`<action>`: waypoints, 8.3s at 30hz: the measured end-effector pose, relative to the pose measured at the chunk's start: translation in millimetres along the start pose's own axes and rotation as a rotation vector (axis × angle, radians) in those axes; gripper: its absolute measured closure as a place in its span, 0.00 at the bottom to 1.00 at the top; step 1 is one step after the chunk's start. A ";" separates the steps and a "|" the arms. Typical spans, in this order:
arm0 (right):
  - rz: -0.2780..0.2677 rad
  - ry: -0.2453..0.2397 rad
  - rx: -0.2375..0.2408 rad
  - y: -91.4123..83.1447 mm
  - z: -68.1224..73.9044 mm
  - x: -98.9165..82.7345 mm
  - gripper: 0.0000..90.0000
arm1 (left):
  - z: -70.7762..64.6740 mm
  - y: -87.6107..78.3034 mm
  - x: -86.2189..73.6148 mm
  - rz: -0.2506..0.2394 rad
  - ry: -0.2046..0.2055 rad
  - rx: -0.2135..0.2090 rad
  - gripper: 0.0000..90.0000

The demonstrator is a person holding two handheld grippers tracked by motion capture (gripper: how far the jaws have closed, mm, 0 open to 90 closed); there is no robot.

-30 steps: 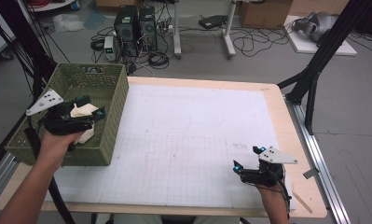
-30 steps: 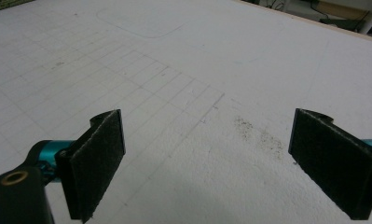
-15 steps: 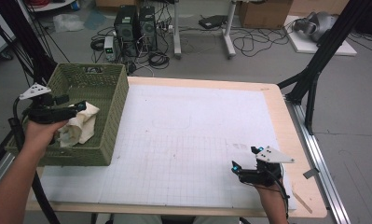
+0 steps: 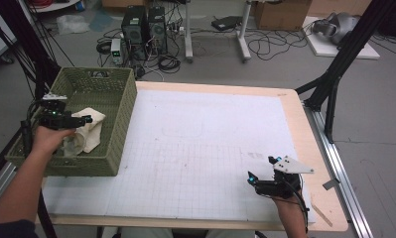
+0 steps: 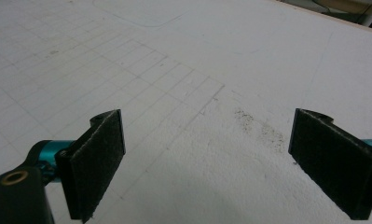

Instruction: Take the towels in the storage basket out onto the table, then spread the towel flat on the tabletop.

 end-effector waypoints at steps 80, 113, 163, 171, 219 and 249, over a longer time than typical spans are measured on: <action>0.006 0.009 -0.010 -3.3 -0.6 -0.5 0.11 | -114.0 -136.0 119.0 -0.714 0.230 -0.255 0.92; -0.012 0.023 -0.012 -5.4 -1.8 2.5 0.11 | -272.1 -37.4 95.2 -0.508 0.397 -0.586 0.91; -0.002 0.021 -0.018 -5.1 -3.0 -1.8 0.11 | -286.5 76.7 11.0 -0.338 0.320 -0.574 0.21; -0.001 0.003 -0.014 0.2 2.6 3.2 0.11 | -263.0 57.3 -25.4 -0.295 0.305 -0.546 0.21; -0.034 -0.160 0.260 26.6 91.4 52.0 0.34 | -249.6 49.8 -44.0 -0.301 0.328 -0.519 0.23; 0.007 -0.188 0.299 71.3 133.6 70.7 0.52 | -244.6 57.4 -49.3 -0.283 0.298 -0.521 0.27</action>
Point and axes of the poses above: each handheld gripper's, and its own axes: y roughly forward along the jaws, x roughly out of its top, z roughly to its left, the point moved 9 cm from there along y, roughly forward along the jaws, and after that the axes turned 15 degrees about -x, right-handed, at the moved point
